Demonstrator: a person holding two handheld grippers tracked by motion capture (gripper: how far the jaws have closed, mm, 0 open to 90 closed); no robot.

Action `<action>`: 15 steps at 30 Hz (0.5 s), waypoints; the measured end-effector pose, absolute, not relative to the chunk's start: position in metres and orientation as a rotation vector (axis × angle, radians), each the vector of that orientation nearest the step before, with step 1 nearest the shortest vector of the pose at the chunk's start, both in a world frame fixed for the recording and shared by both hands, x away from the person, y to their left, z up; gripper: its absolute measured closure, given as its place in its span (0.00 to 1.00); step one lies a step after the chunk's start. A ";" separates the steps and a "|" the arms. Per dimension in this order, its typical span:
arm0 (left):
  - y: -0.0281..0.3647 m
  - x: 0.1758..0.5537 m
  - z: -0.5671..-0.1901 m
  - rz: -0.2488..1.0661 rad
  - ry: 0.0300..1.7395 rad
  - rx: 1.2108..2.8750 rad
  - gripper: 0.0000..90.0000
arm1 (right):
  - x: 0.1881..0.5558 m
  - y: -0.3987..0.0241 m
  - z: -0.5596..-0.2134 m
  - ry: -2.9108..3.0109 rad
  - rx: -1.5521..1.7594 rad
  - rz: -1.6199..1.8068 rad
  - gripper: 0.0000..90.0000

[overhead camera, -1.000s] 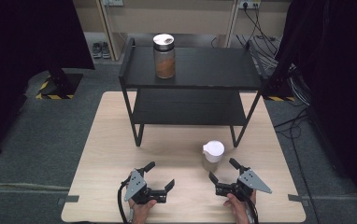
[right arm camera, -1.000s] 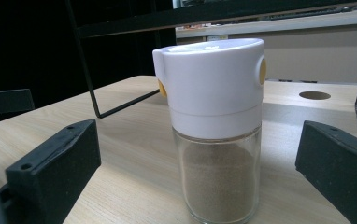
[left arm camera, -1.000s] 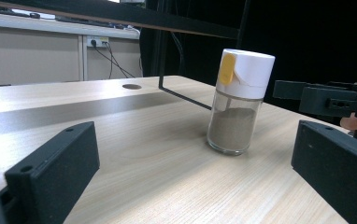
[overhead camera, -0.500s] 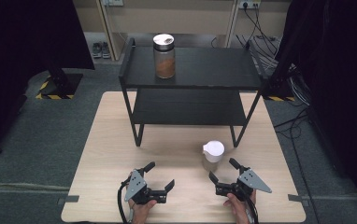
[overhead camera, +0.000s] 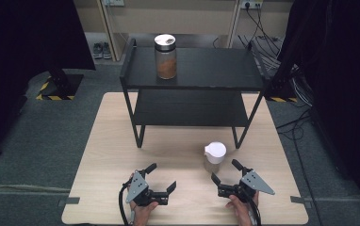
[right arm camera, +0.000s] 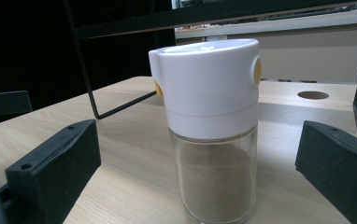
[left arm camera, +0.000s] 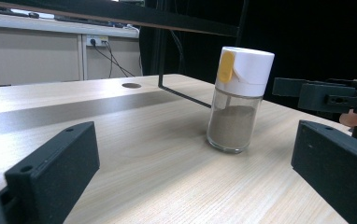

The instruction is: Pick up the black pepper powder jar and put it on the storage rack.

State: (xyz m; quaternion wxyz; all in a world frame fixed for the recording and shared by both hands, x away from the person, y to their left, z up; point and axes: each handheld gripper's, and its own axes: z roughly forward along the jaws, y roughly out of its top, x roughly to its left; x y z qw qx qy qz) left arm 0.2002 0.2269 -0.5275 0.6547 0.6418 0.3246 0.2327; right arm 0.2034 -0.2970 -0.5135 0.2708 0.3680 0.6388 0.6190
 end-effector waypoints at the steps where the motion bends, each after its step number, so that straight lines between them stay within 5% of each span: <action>1: 0.227 0.200 -0.527 0.526 0.738 1.455 0.00 | 0.203 -0.297 -0.513 1.720 0.993 1.668 0.00; 15: 0.227 0.199 -0.528 0.527 0.736 1.449 0.00 | 0.204 -0.292 -0.513 1.712 0.990 1.651 0.00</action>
